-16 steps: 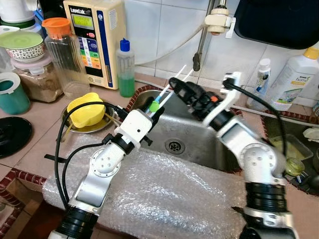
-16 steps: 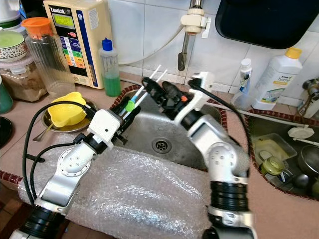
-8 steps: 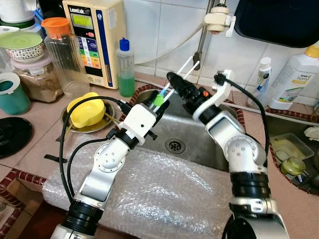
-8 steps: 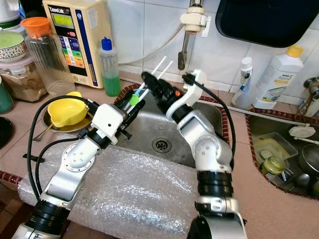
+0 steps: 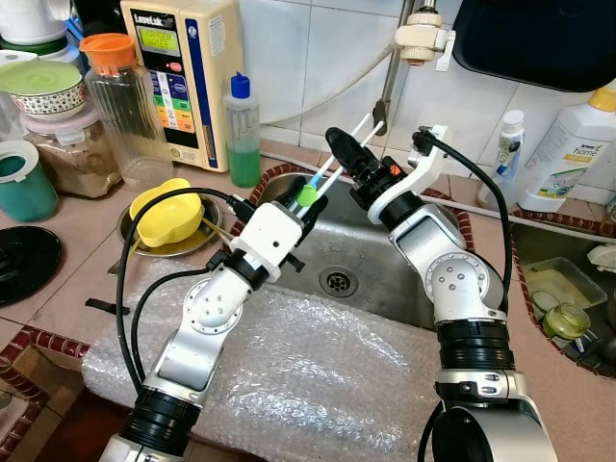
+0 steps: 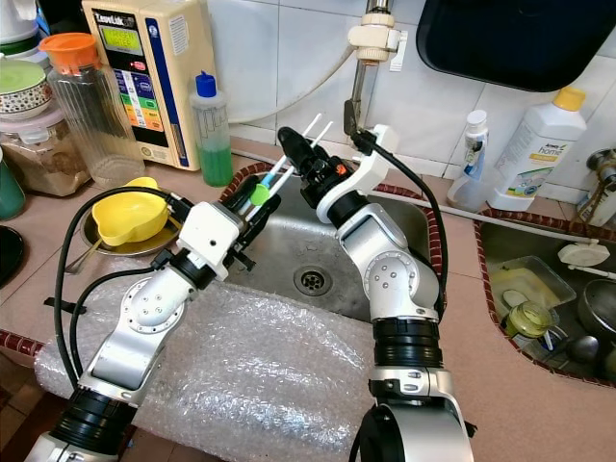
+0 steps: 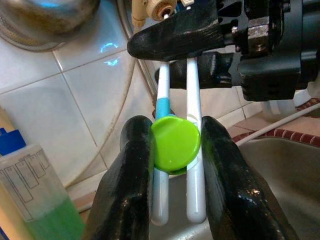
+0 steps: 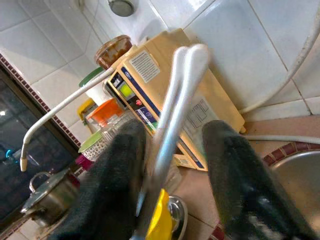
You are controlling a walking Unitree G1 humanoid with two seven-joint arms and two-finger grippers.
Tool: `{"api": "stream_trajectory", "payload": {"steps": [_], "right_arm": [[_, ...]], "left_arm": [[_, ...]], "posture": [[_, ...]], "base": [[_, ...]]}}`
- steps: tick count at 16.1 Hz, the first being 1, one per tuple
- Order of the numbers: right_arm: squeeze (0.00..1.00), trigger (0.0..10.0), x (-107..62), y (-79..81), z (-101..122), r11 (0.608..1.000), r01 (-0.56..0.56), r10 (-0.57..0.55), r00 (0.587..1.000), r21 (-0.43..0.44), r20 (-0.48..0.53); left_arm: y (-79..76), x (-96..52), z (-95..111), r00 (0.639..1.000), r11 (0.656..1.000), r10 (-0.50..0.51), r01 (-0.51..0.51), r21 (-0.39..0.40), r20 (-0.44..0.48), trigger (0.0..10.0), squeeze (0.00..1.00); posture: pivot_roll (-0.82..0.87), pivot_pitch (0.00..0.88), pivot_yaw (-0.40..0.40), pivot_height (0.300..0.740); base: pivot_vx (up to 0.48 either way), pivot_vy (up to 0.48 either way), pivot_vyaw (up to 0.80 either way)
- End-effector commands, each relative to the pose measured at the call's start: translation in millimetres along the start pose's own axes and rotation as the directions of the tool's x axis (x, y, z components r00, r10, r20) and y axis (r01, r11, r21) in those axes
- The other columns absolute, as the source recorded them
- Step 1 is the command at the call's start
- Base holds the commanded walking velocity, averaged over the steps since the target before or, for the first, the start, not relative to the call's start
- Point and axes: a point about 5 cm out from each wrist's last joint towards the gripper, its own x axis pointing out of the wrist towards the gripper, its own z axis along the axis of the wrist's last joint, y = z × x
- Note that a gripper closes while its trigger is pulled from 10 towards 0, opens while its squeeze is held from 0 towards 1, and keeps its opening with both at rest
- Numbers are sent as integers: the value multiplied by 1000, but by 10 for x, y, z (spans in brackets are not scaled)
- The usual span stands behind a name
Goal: Kitchen organization
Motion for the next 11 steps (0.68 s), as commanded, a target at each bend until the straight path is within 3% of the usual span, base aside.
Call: {"api": "stream_trajectory", "payload": {"steps": [1, 11], "right_arm": [[0, 0, -12, -70, 58, 999, 46, -46, 999, 12, 15], [0, 0, -39, -128, -22, 997, 68, -69, 997, -20, -25]], "left_arm": [[-23, 19, 38, 1000, 1000, -14, 14, 6, 22, 10000, 0], [-27, 15, 34, 1000, 1000, -9, 9, -15, 25, 10000, 0]], "posture": [[80, 0, -28, 740], [81, 0, -31, 740]], "base": [[0, 0, 0], [0, 0, 0]]}}
